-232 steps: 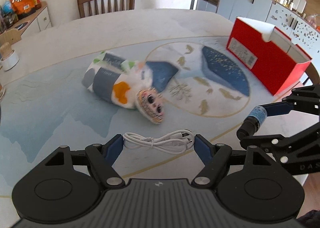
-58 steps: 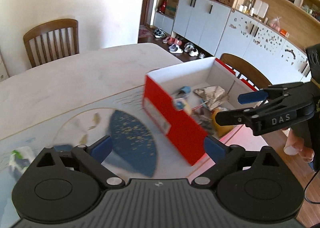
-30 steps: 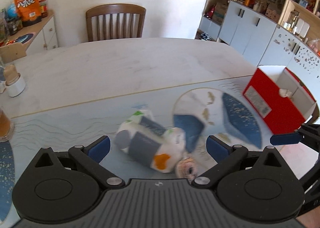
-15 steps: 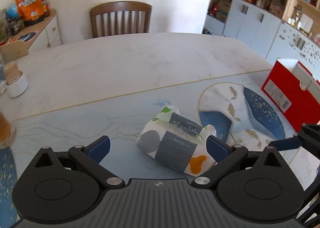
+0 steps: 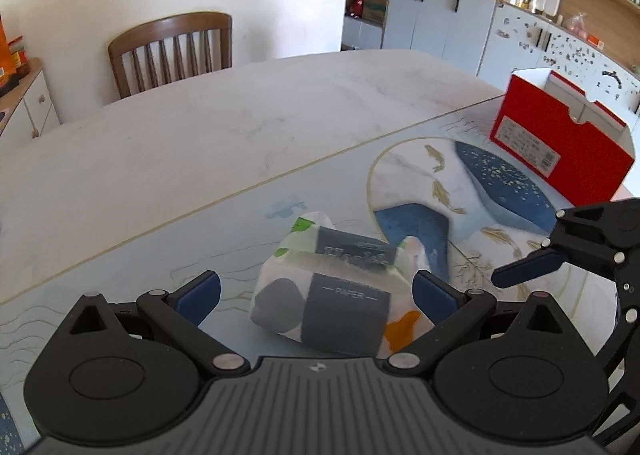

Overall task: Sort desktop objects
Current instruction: 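Grasp the white tissue pack with the left tool while the right tool grasps the cartoon bun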

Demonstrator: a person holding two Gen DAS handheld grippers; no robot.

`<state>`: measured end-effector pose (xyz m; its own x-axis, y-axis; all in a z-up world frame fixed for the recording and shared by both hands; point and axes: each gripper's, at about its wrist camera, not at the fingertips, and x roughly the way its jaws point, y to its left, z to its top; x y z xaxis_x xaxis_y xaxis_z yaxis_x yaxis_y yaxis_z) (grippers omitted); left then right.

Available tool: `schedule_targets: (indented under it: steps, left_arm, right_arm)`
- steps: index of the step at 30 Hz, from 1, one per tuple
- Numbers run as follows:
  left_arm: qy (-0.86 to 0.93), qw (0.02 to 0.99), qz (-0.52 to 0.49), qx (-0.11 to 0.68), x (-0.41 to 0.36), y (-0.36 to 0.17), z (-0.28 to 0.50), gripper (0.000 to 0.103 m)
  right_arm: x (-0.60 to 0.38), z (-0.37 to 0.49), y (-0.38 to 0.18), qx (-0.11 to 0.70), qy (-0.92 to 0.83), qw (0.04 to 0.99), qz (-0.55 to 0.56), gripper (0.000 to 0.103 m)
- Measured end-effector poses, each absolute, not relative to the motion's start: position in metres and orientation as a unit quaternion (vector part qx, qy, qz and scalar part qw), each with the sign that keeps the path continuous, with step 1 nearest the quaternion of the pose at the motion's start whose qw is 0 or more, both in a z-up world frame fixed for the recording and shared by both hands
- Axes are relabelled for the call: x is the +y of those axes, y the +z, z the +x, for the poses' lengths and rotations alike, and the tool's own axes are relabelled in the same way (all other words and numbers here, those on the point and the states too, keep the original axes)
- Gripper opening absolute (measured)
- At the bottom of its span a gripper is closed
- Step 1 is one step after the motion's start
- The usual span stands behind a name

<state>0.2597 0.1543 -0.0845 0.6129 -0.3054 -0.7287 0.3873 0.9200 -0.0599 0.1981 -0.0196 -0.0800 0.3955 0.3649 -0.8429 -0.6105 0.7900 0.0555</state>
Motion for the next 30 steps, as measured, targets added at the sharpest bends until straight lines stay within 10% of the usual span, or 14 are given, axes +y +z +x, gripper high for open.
schedule_targets:
  steps: [10,30]
  left_arm:
    - [-0.090,0.851,-0.144,0.498,0.175,-0.083,0.284,0.103]
    - [-0.025,0.819,-0.205,0.535,0.143,-0.106,0.306,0.102]
  right_arm:
    - [-0.012,0.205,-0.085,0.466,0.307,0.819,-0.135,0.091]
    - [-0.003,0.207,-0.102,0.448,0.309,0.824,-0.159,0.074]
